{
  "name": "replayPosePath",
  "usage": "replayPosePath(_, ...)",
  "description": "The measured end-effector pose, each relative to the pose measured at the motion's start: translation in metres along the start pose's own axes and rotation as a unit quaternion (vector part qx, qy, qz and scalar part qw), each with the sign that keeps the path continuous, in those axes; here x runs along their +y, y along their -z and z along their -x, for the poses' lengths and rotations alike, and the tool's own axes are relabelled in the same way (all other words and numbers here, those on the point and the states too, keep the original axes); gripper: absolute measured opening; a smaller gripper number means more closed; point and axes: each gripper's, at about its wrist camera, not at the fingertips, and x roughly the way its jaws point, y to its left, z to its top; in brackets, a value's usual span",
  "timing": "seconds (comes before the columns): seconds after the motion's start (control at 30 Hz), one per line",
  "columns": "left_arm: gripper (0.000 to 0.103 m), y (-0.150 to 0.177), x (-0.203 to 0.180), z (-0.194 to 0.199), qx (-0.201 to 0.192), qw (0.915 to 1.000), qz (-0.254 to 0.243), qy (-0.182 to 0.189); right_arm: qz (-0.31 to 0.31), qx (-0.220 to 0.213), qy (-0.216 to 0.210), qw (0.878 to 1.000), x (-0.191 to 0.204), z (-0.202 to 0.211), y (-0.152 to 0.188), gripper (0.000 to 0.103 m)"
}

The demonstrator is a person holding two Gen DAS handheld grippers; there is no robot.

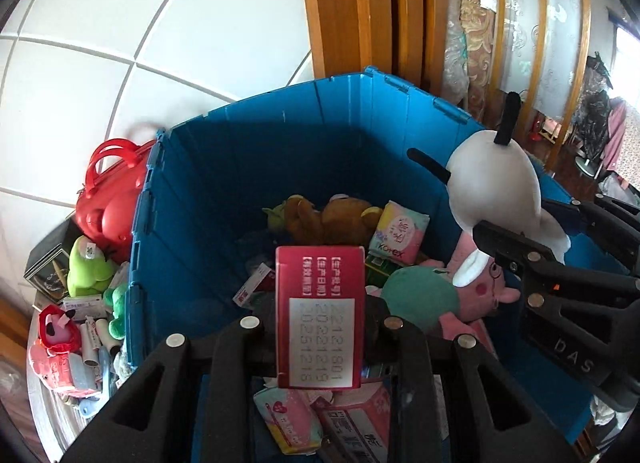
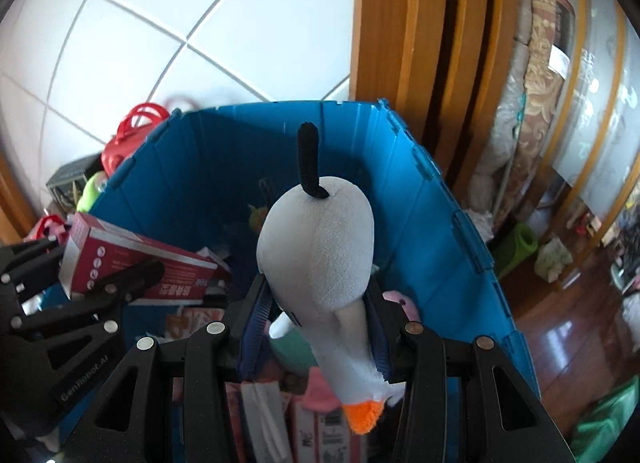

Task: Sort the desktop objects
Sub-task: 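Carry the red box and goose plush into the blue bin and open both tools, then move both tools back over the pile on the table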

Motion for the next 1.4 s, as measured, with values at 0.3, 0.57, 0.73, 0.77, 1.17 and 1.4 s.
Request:
replayPosePath(0.3, 0.058, 0.003, 0.009, 0.002, -0.004, 0.9998, 0.014, -0.017, 0.021, -0.006, 0.009, 1.0, 0.008, -0.006, -0.002, 0.046)
replayPosePath(0.57, 0.059, 0.006, 0.02, 0.015, -0.016, 0.9996, 0.022, -0.007, 0.031, -0.039, 0.037, 0.998, 0.015, 0.005, -0.007, 0.078)
replayPosePath(0.73, 0.059, 0.009, 0.028, 0.025, -0.027, 0.9992, 0.029, -0.003, 0.029, -0.052, 0.044, 0.997, 0.015, 0.014, -0.01, 0.095)
replayPosePath(0.77, 0.059, 0.01, 0.029, 0.027, -0.031, 0.9991, 0.031, -0.003, 0.028, -0.055, 0.045, 0.997, 0.014, 0.016, -0.01, 0.097)
replayPosePath(1.17, 0.075, 0.035, 0.057, 0.083, -0.12, 0.9915, 0.047, -0.016, 0.031, -0.104, 0.049, 0.993, 0.034, 0.057, 0.002, 0.103)
replayPosePath(1.4, 0.075, 0.073, 0.102, 0.117, -0.178, 0.9813, 0.07, -0.025, 0.03, -0.142, 0.019, 0.989, 0.075, 0.091, 0.009, 0.103)
